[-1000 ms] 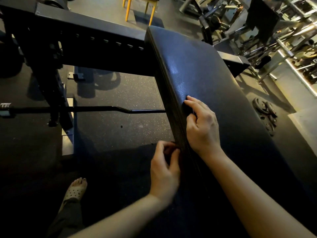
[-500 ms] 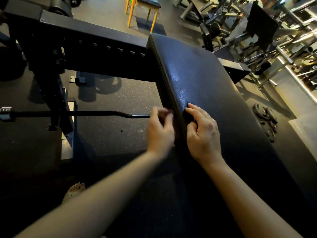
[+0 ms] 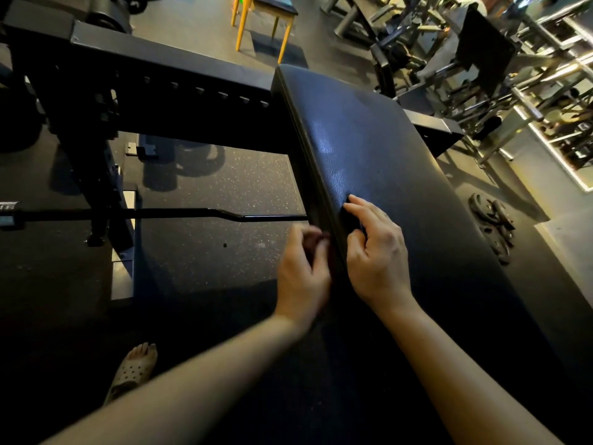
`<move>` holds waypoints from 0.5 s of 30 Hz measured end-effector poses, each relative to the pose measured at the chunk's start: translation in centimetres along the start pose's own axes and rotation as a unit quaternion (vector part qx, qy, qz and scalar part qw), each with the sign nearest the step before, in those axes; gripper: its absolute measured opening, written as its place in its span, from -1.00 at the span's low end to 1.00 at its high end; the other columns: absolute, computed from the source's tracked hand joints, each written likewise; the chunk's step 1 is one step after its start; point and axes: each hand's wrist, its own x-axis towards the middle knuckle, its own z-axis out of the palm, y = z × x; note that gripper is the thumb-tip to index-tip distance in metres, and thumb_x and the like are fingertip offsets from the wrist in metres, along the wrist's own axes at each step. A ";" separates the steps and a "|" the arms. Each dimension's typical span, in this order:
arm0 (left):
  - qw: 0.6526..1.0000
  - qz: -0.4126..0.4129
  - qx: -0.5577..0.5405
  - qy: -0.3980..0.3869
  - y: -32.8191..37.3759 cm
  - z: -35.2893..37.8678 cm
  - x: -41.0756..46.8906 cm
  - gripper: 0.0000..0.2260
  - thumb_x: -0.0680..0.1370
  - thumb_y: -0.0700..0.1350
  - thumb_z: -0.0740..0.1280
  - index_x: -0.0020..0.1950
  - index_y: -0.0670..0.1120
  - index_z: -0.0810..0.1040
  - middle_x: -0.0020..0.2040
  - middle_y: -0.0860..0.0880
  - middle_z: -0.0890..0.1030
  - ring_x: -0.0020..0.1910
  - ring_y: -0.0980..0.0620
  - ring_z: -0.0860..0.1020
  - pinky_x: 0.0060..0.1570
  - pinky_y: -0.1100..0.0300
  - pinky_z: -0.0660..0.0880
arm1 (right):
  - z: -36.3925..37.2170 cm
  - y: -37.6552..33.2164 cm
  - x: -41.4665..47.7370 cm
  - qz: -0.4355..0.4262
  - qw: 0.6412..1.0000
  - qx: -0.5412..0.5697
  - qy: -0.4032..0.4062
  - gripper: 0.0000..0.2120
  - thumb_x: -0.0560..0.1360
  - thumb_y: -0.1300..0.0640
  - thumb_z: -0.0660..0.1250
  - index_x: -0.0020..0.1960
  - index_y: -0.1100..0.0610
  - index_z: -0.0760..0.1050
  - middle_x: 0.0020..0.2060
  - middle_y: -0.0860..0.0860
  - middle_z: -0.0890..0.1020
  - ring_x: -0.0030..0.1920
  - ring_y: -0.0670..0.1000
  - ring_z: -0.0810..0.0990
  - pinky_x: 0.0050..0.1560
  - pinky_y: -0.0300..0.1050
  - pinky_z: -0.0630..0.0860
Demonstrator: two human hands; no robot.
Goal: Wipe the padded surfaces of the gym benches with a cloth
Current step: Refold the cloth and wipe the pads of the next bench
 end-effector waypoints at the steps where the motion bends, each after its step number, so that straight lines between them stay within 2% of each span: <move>1: 0.999 -0.022 0.004 0.029 -0.2 0.3 1.9 -0.89 0.62 -0.23 0.33 0.04 -0.05 0.45 -0.13 0.12 0.55 -0.15 0.31 0.54 -0.09 0.32 0.47 | 0.0 0.0 0.0 0.003 1.000 -0.002 -0.001 -0.52 0.47 0.19 0.13 0.33 0.14 0.58 0.36 0.00 0.57 0.40 -0.03 0.50 0.43 0.11 0.42; 4: 0.996 -0.060 0.011 0.070 -0.9 0.5 5.5 -0.87 0.64 -0.23 0.33 0.01 -0.03 0.43 -0.17 0.14 0.54 -0.22 0.30 0.53 -0.16 0.29 0.45 | -0.1 -0.2 -0.2 0.006 1.000 -0.003 -0.007 -0.53 0.49 0.19 0.14 0.34 0.13 0.57 0.36 0.00 0.57 0.40 -0.04 0.48 0.44 0.10 0.41; 7: 0.997 -0.051 0.037 0.036 -1.4 -0.6 6.2 -0.89 0.63 -0.15 0.35 0.00 0.01 0.45 -0.16 0.12 0.56 -0.18 0.17 0.56 -0.15 0.18 0.51 | -0.2 -0.2 -0.2 0.006 1.000 0.001 -0.007 -0.54 0.49 0.19 0.14 0.34 0.13 0.58 0.36 0.00 0.57 0.40 -0.04 0.49 0.43 0.11 0.42; 9: 0.996 -0.062 0.047 0.040 -0.8 -2.1 7.0 -0.92 0.64 -0.11 0.37 0.04 -0.01 0.47 -0.12 0.11 0.55 -0.15 0.15 0.57 -0.24 0.27 0.54 | -0.3 -0.2 -0.3 0.009 1.000 0.003 -0.014 -0.53 0.50 0.18 0.14 0.35 0.12 0.57 0.37 -0.01 0.56 0.41 -0.05 0.48 0.44 0.12 0.41; 11: 0.985 -0.125 0.007 0.116 -0.1 -3.8 8.9 -0.87 0.66 -0.09 0.34 0.18 -0.05 0.46 0.02 0.10 0.52 -0.06 0.13 0.54 -0.38 0.42 0.50 | -0.4 -0.2 -0.4 0.012 1.000 0.006 -0.018 -0.54 0.52 0.16 0.14 0.37 0.11 0.55 0.38 -0.02 0.55 0.42 -0.06 0.46 0.46 0.12 0.39; 13: 0.962 -0.170 -0.046 0.210 0.6 -5.3 10.7 -0.74 0.66 -0.08 0.35 0.31 -0.08 0.42 0.19 0.03 0.47 0.12 0.07 0.49 -0.40 0.49 0.46 | -0.4 -0.3 -0.4 0.012 1.000 0.003 -0.018 -0.54 0.52 0.15 0.14 0.37 0.10 0.55 0.38 -0.02 0.55 0.43 -0.06 0.45 0.46 0.12 0.38; 15: 0.955 -0.172 -0.077 0.229 1.0 -5.2 11.5 -0.66 0.62 -0.10 0.41 0.35 -0.06 0.40 0.28 -0.03 0.47 0.20 0.03 0.49 -0.37 0.46 0.48 | -0.4 -0.3 -0.4 0.012 1.000 0.000 -0.018 -0.55 0.52 0.16 0.16 0.37 0.09 0.55 0.38 -0.03 0.55 0.42 -0.06 0.46 0.46 0.11 0.39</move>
